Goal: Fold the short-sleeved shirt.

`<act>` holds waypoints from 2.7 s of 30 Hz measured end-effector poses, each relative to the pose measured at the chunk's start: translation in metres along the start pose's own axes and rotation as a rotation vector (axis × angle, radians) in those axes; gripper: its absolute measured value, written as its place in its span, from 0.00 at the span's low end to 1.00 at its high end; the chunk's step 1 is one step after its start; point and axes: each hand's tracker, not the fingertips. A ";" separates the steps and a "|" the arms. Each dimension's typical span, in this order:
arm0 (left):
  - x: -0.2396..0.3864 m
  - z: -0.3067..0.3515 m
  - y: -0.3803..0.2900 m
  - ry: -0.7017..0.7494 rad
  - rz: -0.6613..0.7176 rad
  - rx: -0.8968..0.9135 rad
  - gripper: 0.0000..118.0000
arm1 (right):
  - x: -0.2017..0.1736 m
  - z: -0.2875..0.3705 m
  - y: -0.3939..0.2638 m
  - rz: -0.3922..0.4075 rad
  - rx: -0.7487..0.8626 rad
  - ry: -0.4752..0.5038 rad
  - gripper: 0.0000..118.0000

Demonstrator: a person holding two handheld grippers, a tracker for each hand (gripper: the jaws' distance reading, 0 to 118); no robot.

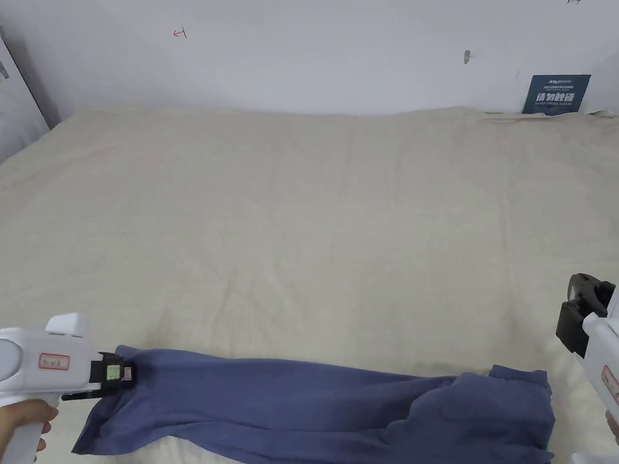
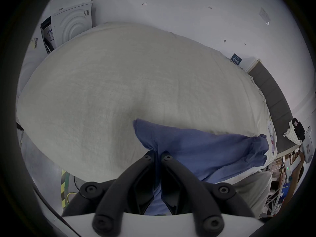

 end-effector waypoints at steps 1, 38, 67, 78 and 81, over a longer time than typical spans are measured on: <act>0.010 0.001 0.001 -0.007 -0.008 0.002 0.02 | 0.001 0.001 0.000 0.001 0.000 0.001 0.00; 0.261 -0.115 -0.033 -0.290 -0.333 -0.163 0.93 | 0.050 0.028 -0.016 -0.031 -0.025 -0.059 0.00; 0.171 -0.107 -0.079 -0.015 -0.318 0.291 0.00 | 0.048 0.030 -0.014 -0.033 -0.024 -0.040 0.00; 0.225 -0.145 -0.119 -0.057 -0.357 0.233 0.00 | 0.065 0.029 -0.024 -0.041 -0.055 -0.063 0.00; 0.237 -0.146 -0.122 -0.066 -0.362 0.237 0.00 | 0.071 0.030 -0.026 -0.044 -0.059 -0.071 0.00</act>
